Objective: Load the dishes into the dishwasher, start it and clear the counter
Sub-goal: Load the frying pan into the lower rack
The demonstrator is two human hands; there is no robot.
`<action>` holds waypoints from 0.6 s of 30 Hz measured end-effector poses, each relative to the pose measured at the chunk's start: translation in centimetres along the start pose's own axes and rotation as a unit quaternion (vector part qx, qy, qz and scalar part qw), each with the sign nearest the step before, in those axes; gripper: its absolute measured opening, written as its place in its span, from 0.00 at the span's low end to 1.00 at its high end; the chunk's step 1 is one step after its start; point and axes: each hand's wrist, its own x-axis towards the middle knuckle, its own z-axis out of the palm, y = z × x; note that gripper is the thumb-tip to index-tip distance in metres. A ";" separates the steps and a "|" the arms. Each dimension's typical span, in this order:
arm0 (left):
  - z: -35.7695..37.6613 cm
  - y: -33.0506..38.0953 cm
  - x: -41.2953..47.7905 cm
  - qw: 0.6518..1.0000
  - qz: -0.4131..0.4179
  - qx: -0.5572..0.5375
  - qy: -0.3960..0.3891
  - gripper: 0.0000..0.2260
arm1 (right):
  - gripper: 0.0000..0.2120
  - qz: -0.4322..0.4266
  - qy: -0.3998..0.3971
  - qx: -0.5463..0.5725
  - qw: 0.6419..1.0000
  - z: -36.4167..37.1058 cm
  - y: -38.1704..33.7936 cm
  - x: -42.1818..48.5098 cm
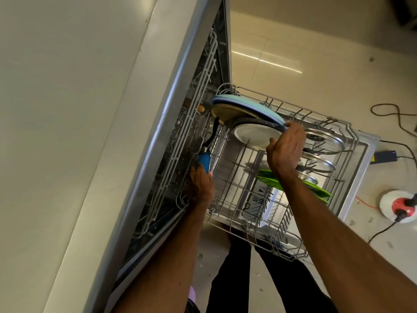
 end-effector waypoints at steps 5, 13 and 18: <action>-0.1 0.0 -0.1 1.000 0.010 0.003 0.006 0.21 | 0.19 0.091 -0.098 0.019 0.991 0.5 1.1 0.2; -0.3 -0.2 0.0 1.000 0.008 0.003 -0.002 0.20 | 0.16 0.214 -0.064 0.128 0.966 0.1 -1.8 0.1; -0.4 0.0 0.0 1.000 0.000 0.015 -0.008 0.22 | 0.11 0.161 -0.058 0.138 0.976 0.6 -5.2 -0.6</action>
